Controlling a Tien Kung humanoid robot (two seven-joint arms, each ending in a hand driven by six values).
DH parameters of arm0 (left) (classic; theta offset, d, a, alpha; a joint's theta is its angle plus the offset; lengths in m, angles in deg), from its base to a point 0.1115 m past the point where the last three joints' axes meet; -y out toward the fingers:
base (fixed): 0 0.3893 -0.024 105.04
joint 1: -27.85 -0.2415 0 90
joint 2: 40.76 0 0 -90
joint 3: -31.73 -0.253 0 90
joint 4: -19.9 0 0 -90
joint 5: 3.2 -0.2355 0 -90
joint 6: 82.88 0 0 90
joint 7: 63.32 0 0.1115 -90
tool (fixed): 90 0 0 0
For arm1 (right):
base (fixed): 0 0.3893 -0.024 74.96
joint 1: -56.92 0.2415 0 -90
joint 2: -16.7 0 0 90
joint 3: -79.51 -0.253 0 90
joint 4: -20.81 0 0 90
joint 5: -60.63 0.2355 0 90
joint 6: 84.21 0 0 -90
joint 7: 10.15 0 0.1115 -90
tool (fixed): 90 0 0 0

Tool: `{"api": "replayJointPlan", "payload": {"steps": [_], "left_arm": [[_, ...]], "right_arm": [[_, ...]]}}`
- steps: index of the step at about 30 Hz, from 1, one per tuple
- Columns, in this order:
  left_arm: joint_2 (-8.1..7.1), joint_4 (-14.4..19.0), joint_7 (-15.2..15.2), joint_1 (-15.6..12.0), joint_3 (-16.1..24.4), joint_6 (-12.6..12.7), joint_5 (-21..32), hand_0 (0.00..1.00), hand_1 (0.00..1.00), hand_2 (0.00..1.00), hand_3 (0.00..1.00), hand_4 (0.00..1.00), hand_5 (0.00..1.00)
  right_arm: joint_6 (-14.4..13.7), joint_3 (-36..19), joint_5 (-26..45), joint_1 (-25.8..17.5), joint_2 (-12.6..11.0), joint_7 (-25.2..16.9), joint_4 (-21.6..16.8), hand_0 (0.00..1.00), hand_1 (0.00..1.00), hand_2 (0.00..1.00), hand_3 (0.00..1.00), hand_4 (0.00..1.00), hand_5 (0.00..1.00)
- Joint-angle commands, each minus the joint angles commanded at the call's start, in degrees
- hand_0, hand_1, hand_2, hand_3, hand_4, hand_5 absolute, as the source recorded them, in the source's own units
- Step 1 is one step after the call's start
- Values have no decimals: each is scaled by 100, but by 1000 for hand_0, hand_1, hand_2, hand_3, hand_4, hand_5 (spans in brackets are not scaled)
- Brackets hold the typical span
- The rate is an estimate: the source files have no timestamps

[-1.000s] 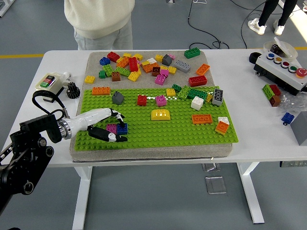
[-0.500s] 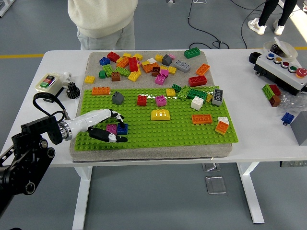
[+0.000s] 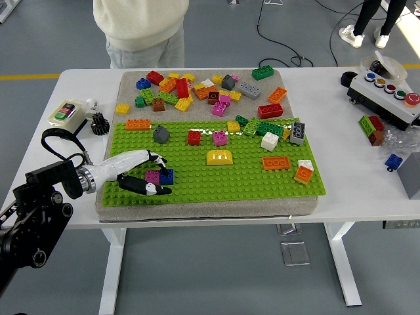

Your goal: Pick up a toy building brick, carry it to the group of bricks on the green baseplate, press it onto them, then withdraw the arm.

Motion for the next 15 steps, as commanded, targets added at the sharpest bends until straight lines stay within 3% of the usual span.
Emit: {"api": "replayJointPlan", "payload": {"steps": [15], "left_arm": [[15,47,-4,-65,-60,25,0,998,905,869,592,998,657]], "right_arm": [[-7,17,3,-11,4,-1,0,730,656,703,568,909,503]]}}
